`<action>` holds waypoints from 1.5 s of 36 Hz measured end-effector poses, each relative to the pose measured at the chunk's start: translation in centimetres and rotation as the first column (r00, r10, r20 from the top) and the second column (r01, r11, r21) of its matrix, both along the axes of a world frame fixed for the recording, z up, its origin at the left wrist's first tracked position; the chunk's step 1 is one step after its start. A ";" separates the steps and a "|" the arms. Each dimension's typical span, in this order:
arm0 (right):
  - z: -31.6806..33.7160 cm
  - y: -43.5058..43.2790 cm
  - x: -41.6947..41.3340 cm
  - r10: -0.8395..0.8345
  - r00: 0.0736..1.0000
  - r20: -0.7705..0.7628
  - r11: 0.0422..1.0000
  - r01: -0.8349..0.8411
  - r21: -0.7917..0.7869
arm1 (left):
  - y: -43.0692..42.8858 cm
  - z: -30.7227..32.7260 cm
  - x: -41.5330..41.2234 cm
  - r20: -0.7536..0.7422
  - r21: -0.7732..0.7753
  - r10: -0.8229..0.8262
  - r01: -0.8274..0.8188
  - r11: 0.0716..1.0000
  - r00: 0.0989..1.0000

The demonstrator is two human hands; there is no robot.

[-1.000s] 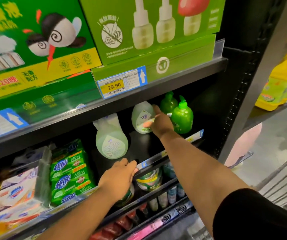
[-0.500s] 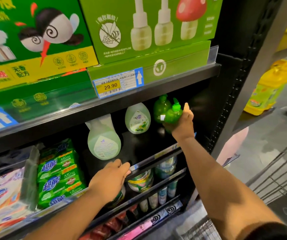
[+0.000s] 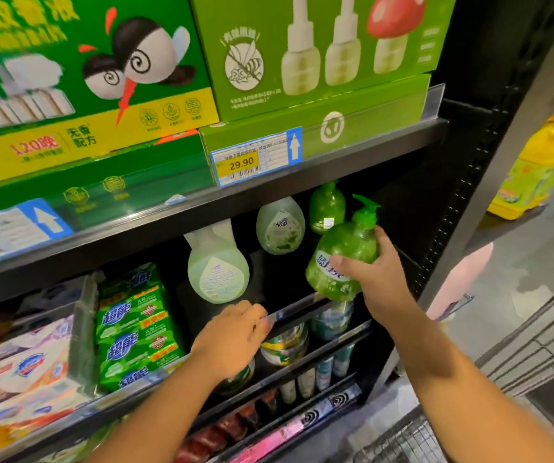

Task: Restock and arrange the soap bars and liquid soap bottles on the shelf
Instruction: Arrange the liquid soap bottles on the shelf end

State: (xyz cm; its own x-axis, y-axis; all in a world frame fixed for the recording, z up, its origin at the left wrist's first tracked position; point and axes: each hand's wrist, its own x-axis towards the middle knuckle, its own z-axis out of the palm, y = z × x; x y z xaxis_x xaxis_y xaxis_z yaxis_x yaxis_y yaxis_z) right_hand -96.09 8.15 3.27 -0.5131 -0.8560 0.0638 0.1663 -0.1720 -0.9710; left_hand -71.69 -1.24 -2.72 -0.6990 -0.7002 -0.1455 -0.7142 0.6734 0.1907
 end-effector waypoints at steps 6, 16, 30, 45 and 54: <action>0.4 3.7 2.4 0.146 0.931 0.333 0.989 -0.143 -0.035 | 3.8 3.4 -2.4 -0.689 0.236 0.163 0.006 0.972 0.707; 3.6 8.0 2.4 0.107 0.940 0.323 0.955 -0.188 0.231 | 9.4 7.5 -7.0 -0.608 0.793 0.653 0.299 0.531 0.452; 3.6 9.3 3.2 0.000 0.997 -0.076 0.988 0.011 0.151 | 8.5 8.3 -6.0 -0.491 0.848 0.775 0.424 0.319 0.399; 3.8 9.0 3.7 0.077 0.997 0.023 0.972 -0.080 0.223 | 9.8 8.2 -4.5 -0.349 0.882 0.877 0.433 0.188 0.329; 3.7 7.8 5.2 0.156 0.983 -0.094 0.963 -0.130 0.236 | 10.0 8.8 -3.1 -0.316 0.854 0.878 0.512 0.099 0.358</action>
